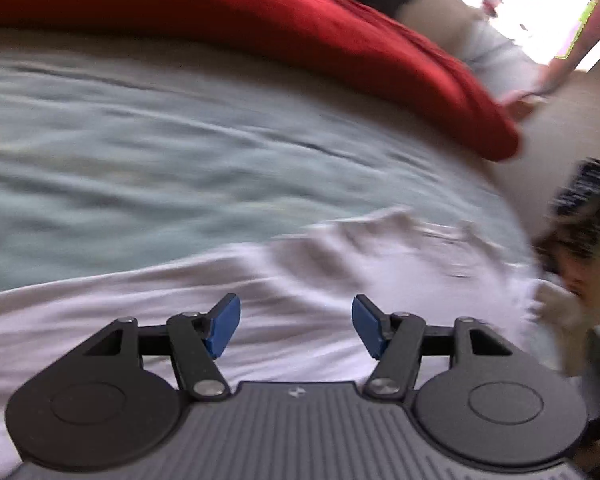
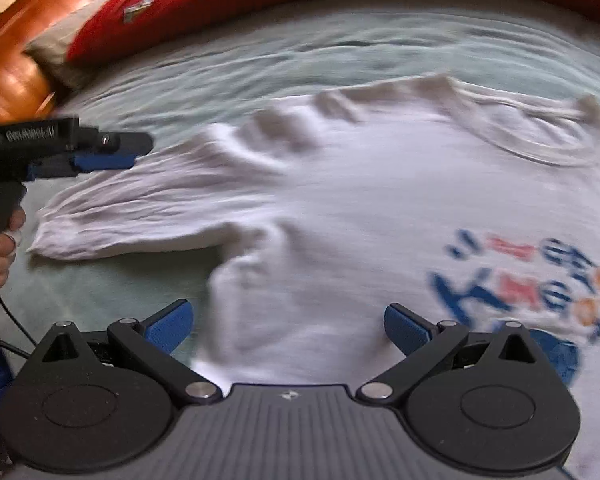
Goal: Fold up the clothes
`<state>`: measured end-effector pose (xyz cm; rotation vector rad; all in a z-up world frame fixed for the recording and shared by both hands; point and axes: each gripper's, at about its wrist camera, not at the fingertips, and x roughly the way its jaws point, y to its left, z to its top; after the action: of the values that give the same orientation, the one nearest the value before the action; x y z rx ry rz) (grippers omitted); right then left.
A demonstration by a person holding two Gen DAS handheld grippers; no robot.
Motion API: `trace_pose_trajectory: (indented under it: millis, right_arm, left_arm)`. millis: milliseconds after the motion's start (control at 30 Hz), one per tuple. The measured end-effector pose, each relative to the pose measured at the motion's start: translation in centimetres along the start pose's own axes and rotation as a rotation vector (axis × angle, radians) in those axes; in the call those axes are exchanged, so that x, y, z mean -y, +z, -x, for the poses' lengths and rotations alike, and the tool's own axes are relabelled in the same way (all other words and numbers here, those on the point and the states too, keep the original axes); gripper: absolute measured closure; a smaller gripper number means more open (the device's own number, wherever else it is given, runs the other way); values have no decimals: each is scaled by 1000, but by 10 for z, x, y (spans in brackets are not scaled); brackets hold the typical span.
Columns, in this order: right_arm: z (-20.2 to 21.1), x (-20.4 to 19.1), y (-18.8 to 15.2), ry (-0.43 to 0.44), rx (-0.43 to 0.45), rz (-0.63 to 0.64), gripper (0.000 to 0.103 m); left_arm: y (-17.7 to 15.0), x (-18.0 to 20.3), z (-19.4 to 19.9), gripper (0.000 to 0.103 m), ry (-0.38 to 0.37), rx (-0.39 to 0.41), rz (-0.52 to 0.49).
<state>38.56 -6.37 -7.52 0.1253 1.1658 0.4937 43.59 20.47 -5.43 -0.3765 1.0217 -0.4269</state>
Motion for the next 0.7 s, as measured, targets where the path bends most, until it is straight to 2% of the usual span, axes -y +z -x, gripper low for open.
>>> trace_pose_trajectory:
  millis: [67,133,167,233,300,400,533,633,700]
  right_arm:
    - [1,10,-4,-20,5,-6,0]
    - [0,13,-7,-35,10,3,0]
    - [0,14,-9,-40,11,15,0]
    - [1,13,-12,-49,16,43,0]
    - [0,10,-14,-54,21,65,0]
    - [1,7,-14,-59,24,91,0]
    - [12,8,-14,-51,35,96,0]
    - [18,12,-15,-53,37,104,0]
    - [22,17,-16,-57,43,97,0]
  left_arm:
    - [3,7,-29,41,-54,-49,11]
    - [2,6,-48,42,8,-62,2]
    - [2,5,-57,47,40,-66,-5]
    - [5,4,-56,48,140,10,-67]
    - [12,1,-54,50,255,31,-77]
    - [14,13,-62,51,209,1,-93]
    - [16,28,-72,40,149,-38,-114]
    - [18,40,-80,37,103,-67,-129]
    - [19,48,-85,41,73,-87,-139]
